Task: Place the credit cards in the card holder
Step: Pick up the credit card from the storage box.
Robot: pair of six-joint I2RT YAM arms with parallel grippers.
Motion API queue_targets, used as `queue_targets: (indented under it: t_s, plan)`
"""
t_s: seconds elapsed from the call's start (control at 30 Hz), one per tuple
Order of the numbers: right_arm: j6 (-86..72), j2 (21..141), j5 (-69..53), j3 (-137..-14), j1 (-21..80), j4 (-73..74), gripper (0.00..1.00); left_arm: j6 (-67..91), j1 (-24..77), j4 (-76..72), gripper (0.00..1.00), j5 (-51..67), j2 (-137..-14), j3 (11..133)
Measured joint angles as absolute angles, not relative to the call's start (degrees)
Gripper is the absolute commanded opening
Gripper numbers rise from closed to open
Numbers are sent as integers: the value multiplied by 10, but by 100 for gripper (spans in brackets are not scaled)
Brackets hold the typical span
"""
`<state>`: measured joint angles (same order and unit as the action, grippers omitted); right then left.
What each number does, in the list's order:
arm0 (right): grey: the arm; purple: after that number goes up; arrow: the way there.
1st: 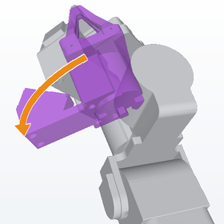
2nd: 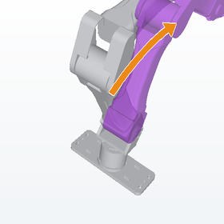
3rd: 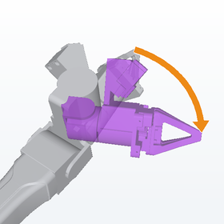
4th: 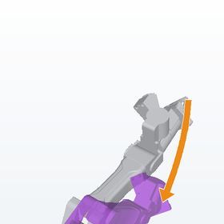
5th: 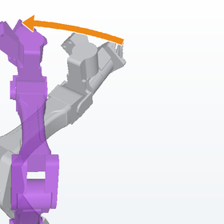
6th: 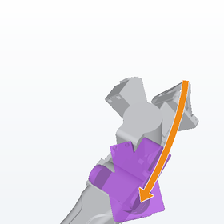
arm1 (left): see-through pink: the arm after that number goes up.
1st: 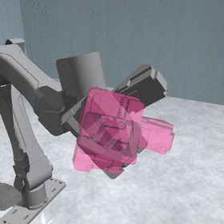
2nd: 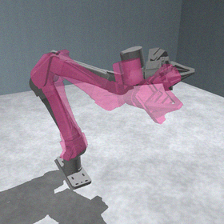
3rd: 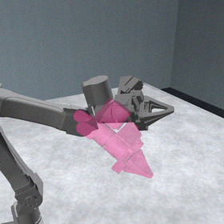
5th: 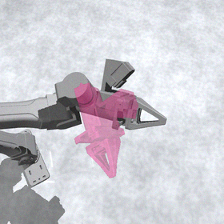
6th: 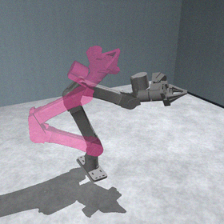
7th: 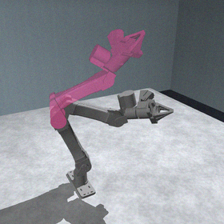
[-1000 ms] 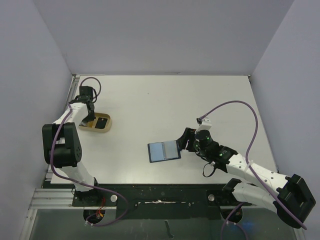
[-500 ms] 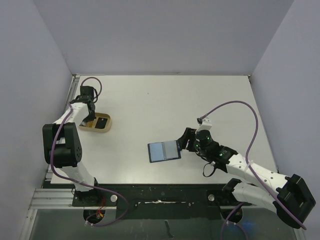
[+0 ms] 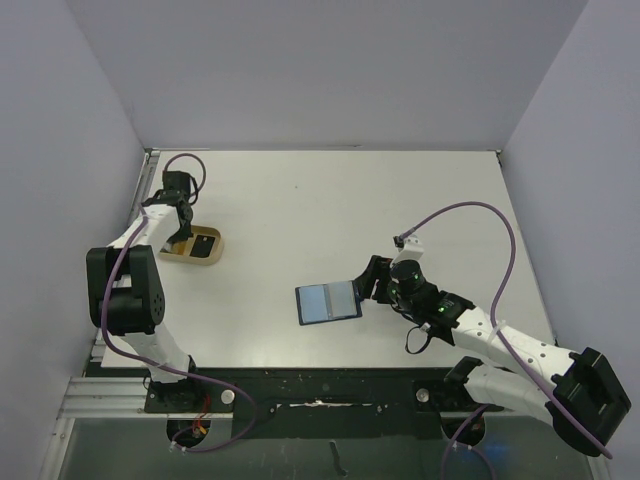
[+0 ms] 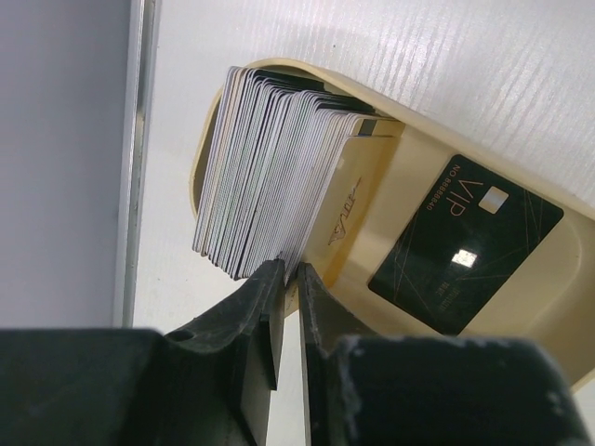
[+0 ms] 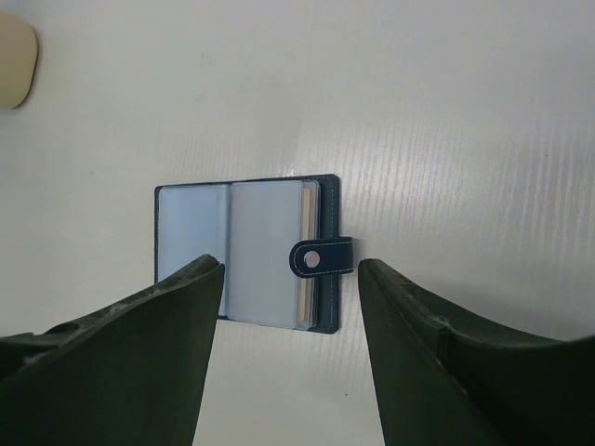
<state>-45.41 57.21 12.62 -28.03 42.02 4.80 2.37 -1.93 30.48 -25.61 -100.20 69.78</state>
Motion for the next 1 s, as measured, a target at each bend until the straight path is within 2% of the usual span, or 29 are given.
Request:
queue_targets:
  t_s: [0.47,1.0]
  plan:
    - [-454,573,124,-276,420,48,61,23,-15,307,12,-269,-1002,702]
    - [-453,573,122,-276,420,48,61,20,-15,308,37,-274,-1003,702]
